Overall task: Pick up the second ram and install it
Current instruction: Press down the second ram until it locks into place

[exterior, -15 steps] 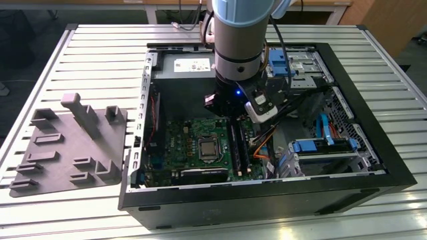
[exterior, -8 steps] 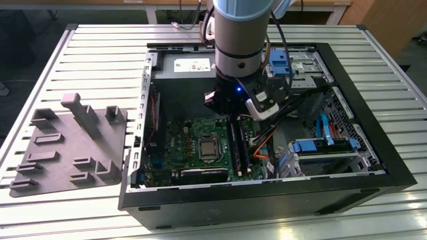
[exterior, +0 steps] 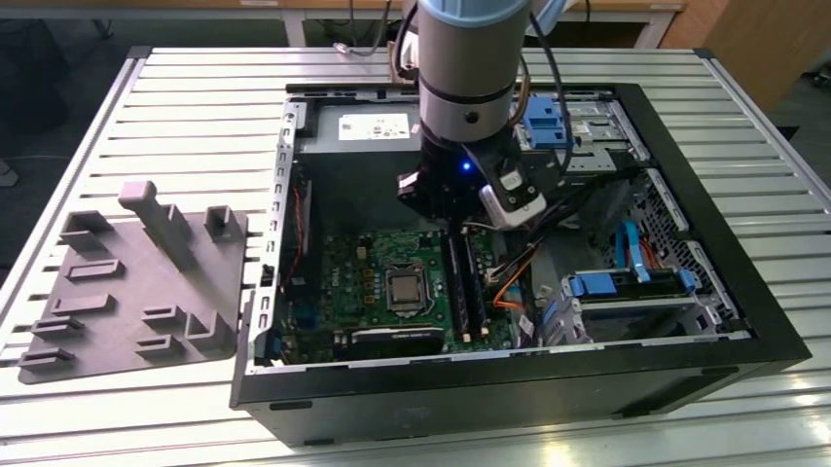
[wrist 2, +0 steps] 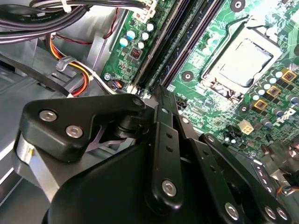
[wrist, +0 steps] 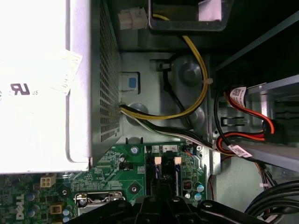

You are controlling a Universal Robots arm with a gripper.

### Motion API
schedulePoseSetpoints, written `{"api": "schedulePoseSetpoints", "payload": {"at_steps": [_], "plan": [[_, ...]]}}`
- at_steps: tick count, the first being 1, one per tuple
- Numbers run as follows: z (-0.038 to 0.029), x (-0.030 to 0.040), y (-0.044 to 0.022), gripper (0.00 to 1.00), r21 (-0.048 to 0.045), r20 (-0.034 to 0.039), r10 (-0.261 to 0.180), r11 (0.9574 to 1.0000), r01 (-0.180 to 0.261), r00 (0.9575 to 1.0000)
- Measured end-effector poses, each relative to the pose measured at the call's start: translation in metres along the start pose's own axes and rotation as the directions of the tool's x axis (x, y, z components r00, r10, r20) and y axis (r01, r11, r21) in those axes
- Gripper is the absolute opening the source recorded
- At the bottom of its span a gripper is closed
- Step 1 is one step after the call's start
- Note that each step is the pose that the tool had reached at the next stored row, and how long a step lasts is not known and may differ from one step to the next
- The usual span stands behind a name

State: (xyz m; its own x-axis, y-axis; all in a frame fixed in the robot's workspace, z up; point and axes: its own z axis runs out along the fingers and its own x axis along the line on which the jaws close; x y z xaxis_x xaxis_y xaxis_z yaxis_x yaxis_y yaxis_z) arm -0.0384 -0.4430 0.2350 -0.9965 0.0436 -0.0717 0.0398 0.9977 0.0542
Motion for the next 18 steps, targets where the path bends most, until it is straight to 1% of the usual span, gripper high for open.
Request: {"api": "schedulePoseSetpoints", "payload": {"at_steps": [2, 11, 18], "plan": [[-0.0009, -0.0001, 0.0001, 0.11, -0.0001, 0.0001, 0.000, 1.0000, 0.000, 1.0000], [-0.0012, -0.0001, -0.0001, 0.11, 0.0007, 0.0000, 0.000, 1.0000, 0.000, 1.0000], [-0.0013, -0.0002, -0.0023, 0.11, 0.0006, 0.0001, 0.000, 1.0000, 0.000, 1.0000]]}}
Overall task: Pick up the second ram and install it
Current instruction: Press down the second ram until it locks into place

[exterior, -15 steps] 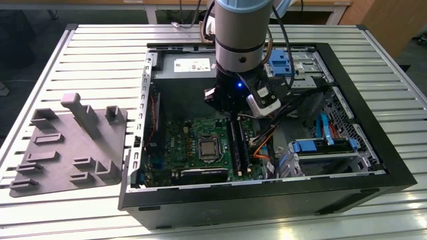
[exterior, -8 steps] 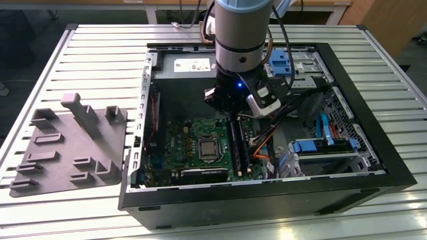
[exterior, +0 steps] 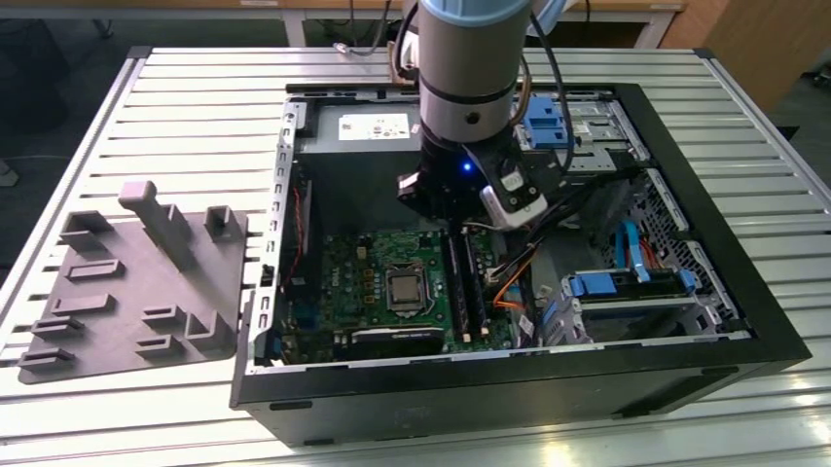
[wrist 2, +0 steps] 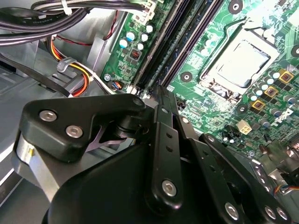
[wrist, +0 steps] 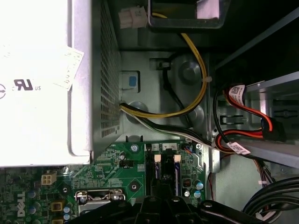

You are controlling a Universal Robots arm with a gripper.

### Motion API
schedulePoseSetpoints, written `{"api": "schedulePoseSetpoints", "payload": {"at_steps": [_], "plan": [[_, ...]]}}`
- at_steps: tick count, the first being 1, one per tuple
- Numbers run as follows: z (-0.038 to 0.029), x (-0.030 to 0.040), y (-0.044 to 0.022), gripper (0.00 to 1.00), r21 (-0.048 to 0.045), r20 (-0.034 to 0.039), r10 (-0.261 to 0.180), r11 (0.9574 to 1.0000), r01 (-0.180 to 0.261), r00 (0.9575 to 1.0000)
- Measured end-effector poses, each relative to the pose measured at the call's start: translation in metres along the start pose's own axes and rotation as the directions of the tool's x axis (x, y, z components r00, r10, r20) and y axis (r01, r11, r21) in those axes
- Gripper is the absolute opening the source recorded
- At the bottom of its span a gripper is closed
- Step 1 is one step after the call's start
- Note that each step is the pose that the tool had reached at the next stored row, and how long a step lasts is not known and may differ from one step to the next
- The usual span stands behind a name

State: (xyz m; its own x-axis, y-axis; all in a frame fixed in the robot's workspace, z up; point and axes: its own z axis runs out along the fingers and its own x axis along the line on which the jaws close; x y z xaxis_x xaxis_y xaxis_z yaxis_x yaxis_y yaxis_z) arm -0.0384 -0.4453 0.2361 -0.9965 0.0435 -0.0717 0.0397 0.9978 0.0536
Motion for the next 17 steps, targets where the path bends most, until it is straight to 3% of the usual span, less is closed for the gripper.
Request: {"api": "schedulePoseSetpoints", "payload": {"at_steps": [17], "plan": [[-0.0004, -0.0003, -0.0077, 0.11, -0.0001, 0.0000, 0.000, 1.0000, 0.000, 1.0000]]}}
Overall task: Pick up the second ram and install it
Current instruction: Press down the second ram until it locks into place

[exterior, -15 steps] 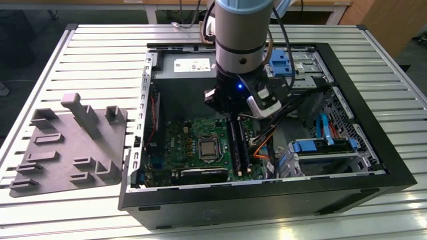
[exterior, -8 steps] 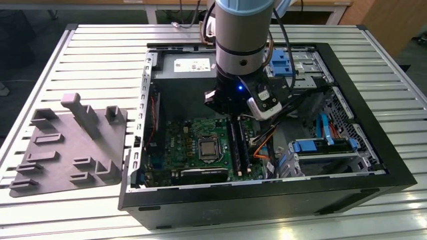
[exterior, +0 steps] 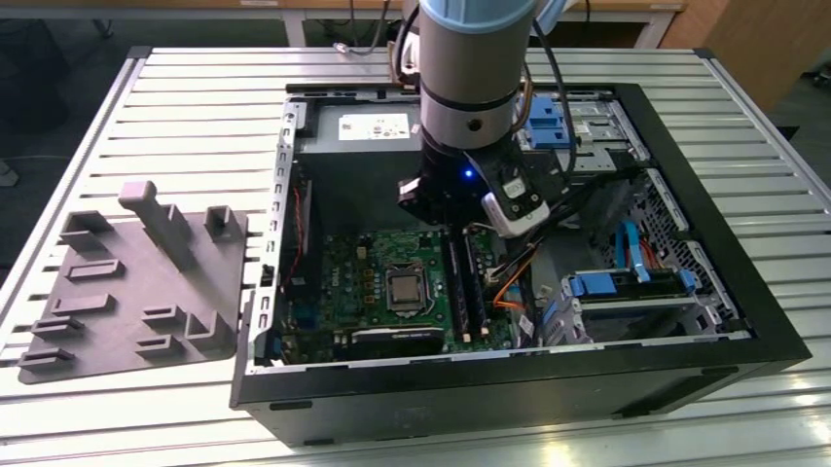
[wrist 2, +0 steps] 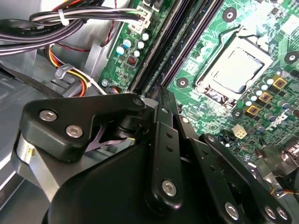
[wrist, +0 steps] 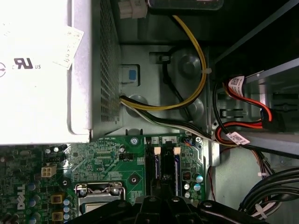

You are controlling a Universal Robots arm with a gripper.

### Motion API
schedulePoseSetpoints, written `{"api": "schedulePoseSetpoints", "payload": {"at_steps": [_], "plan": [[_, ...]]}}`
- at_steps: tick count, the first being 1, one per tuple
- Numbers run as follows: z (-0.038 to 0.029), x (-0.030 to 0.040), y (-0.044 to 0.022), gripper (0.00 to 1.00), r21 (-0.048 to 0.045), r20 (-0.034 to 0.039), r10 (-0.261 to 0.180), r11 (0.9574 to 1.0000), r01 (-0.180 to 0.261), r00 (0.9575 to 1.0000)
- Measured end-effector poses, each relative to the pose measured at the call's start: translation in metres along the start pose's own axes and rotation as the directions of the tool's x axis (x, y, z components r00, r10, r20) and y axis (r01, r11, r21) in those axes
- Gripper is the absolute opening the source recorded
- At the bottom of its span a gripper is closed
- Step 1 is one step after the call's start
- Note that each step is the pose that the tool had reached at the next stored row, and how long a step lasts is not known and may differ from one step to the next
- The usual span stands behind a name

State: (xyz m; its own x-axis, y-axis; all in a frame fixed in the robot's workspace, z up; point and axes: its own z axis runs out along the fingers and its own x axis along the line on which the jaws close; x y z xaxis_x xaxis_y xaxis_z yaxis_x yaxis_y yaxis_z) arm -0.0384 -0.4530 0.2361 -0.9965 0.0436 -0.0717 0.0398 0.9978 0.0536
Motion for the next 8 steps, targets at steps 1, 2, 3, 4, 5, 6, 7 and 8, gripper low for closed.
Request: {"api": "schedulePoseSetpoints", "payload": {"at_steps": [1, 2, 3, 4, 5, 6, 7, 8], "plan": [[0.0000, 0.0000, -0.0005, 0.11, 0.0000, 0.0000, 0.000, 1.0000, 0.000, 1.0000], [-0.0001, -0.0001, -0.0010, 0.11, 0.0000, -0.0001, 0.000, 1.0000, 0.000, 1.0000], [-0.0001, -0.0001, -0.0016, 0.11, 0.0000, 0.0000, 0.000, 1.0000, 0.000, 1.0000], [-0.0001, -0.0001, -0.0021, 0.11, 0.0000, 0.0000, 0.000, 1.0000, 0.000, 1.0000], [-0.0001, -0.0001, -0.0027, 0.11, 0.0000, 0.0000, 0.000, 1.0000, 0.000, 1.0000], [-0.0002, -0.0001, -0.0033, 0.11, 0.0000, 0.0000, 0.000, 1.0000, 0.000, 1.0000], [-0.0002, -0.0002, -0.0040, 0.11, 0.0000, 0.0000, 0.000, 1.0000, 0.000, 1.0000], [-0.0002, -0.0002, -0.0046, 0.11, 0.0000, 0.0000, 0.000, 1.0000, 0.000, 1.0000]]}}
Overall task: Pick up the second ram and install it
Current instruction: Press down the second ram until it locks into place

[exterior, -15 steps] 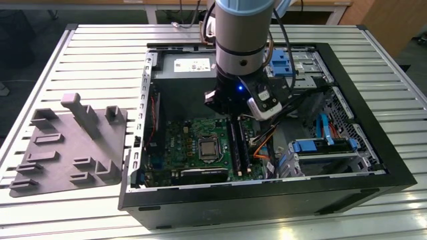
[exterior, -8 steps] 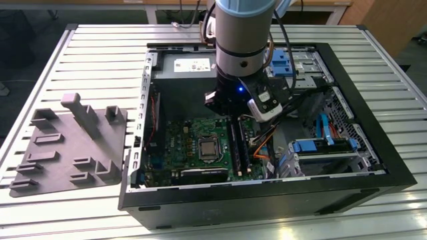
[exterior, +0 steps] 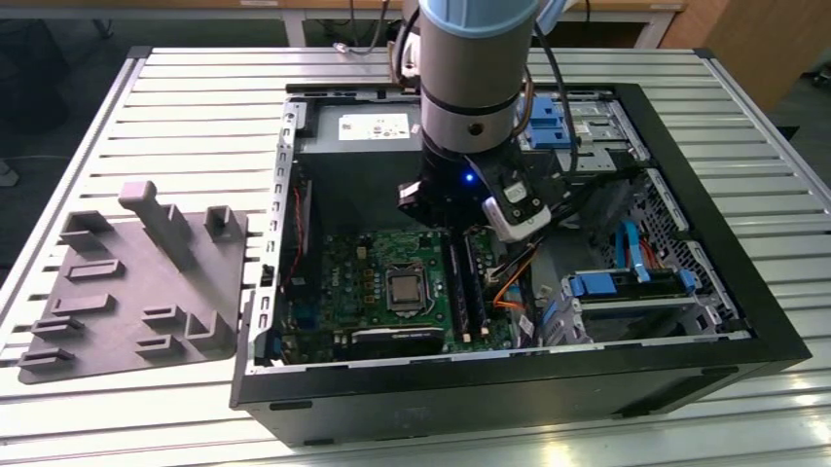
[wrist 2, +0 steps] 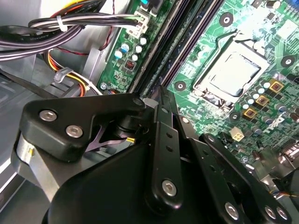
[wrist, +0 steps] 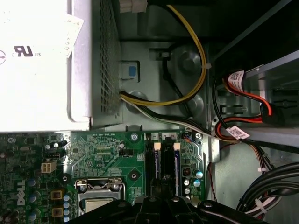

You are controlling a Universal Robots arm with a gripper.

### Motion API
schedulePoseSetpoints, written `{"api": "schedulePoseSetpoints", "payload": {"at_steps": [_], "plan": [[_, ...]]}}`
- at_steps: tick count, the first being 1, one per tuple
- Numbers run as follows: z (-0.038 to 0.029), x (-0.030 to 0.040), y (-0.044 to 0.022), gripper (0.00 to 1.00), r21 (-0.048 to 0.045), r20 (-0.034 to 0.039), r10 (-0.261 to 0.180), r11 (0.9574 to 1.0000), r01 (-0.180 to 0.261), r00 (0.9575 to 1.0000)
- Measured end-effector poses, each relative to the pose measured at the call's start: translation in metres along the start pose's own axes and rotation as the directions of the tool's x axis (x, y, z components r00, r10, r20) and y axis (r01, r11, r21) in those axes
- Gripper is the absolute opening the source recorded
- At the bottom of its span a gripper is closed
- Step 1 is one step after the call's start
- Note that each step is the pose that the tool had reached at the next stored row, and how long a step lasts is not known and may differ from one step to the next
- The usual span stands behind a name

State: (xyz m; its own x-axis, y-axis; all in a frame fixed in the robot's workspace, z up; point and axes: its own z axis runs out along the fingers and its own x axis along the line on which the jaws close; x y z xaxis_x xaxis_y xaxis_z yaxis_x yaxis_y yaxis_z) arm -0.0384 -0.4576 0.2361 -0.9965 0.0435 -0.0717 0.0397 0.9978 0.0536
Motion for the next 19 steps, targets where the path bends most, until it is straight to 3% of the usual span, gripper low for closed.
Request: {"api": "schedulePoseSetpoints", "payload": {"at_steps": [19], "plan": [[-0.0006, -0.0006, -0.0128, 0.11, -0.0001, 0.0000, 0.000, 1.0000, 0.000, 1.0000]]}}
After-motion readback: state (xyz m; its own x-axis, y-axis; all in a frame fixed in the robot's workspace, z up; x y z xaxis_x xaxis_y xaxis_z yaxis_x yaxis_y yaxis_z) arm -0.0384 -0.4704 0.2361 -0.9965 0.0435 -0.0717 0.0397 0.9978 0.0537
